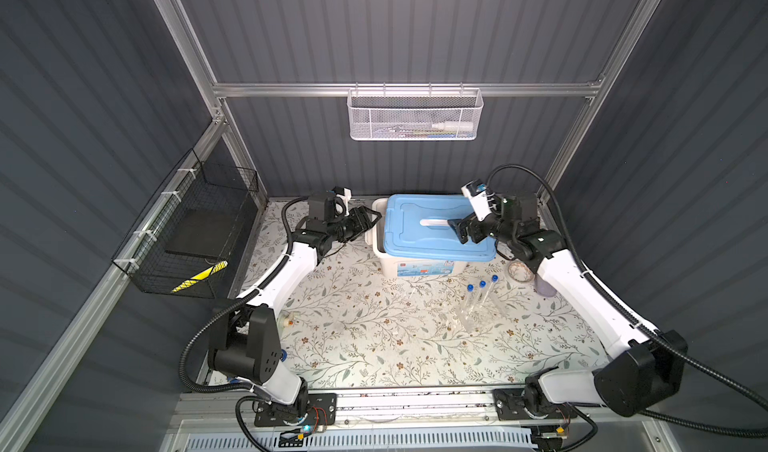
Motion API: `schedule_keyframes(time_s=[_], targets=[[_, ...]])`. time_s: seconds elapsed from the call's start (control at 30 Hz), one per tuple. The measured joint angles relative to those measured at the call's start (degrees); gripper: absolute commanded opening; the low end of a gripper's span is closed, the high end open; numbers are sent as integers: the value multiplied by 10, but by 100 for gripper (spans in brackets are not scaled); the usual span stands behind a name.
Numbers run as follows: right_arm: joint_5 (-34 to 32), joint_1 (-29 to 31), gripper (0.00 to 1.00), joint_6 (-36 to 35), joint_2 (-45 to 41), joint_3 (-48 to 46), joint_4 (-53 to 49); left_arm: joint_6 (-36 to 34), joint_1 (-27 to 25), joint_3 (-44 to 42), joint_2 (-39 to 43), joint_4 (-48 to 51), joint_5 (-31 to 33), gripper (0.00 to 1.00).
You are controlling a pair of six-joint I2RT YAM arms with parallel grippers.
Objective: Organize the chemistry lab equipment
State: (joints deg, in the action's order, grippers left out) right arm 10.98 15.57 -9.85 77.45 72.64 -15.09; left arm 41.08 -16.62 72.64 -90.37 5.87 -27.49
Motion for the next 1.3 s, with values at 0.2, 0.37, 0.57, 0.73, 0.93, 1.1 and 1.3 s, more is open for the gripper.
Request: schedule_keyframes(time_s=[0.2, 0.37, 0.57, 0.73, 0.93, 1.1, 1.3], targets=[[35, -107, 95, 116, -5, -11, 0, -32, -5, 9, 0, 30, 30, 90], [74, -149, 92, 179, 19, -27, -10, -49, -8, 13, 0, 48, 50, 99], [94, -152, 88, 216, 54, -37, -27, -60, -9, 14, 0, 64, 70, 100], [110, -154, 83, 240, 74, -47, -30, -65, -9, 14, 0, 72, 87, 100], [144, -154, 79, 266, 100, -48, -31, -66, -9, 14, 0, 75, 96, 100], [165, -153, 76, 280, 102, -48, -28, -66, -9, 14, 0, 75, 97, 100], [173, -137, 74, 301, 120, -36, -26, -66, -9, 13, 0, 75, 97, 100]])
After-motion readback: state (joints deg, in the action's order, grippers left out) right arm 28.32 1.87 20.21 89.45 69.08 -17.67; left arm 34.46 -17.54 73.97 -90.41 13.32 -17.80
